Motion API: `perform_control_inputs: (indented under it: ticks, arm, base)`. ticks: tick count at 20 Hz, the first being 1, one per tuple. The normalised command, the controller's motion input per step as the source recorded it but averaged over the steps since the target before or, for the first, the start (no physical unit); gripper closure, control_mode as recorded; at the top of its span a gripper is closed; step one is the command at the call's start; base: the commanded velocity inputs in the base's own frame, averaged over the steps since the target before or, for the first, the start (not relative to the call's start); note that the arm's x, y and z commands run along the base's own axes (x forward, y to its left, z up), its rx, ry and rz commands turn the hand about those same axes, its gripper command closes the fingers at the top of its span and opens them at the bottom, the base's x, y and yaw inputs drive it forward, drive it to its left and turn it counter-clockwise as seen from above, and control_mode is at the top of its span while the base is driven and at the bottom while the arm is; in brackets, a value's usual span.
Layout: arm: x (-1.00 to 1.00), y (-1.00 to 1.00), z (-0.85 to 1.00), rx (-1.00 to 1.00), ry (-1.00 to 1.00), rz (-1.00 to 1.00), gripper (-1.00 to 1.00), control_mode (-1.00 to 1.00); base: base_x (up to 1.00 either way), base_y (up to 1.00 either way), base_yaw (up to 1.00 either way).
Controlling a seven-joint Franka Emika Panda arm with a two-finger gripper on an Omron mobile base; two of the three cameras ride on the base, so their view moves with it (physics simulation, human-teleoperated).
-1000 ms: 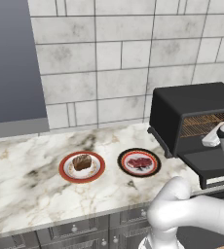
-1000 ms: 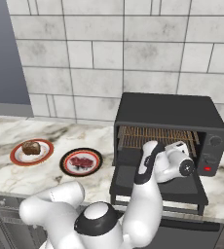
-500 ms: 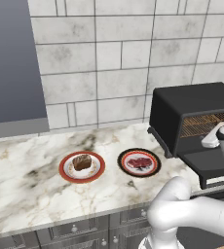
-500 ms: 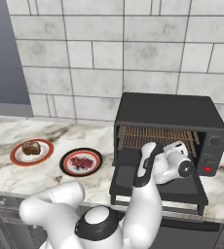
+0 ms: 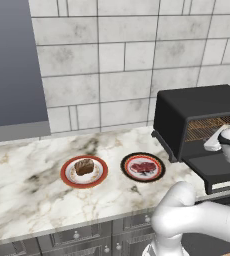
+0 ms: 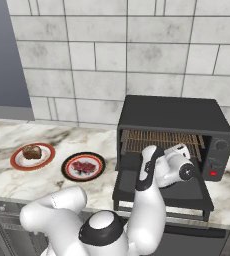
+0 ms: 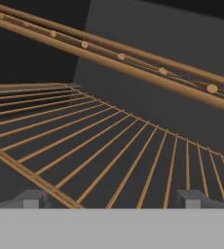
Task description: Open the toaster oven door. Place the bread on the bottom rack in the toaster oven and place the steak on the top rack.
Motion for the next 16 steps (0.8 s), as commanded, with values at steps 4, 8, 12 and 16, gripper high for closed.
perform_control_inputs:
  ticks: [4,8,12,16]
  arm:
    - [0.28,0.19,-0.09,0.00,0.00,0.00,-1.00,-1.00]
    - [0.15,0.14,-0.13,0.00,0.00,0.00,-1.00,-1.00]
    - [0.08,0.08,-0.13,0.00,0.00,0.00,-1.00,-1.00]
    - [0.11,0.05,-0.06,0.00,0.00,0.00,-1.00,-1.00]
  base:
    - [0.00,0.00,0.00]
    - [0.00,0.00,0.00]
    - [0.00,0.00,0.00]
    - [0.00,0.00,0.00]
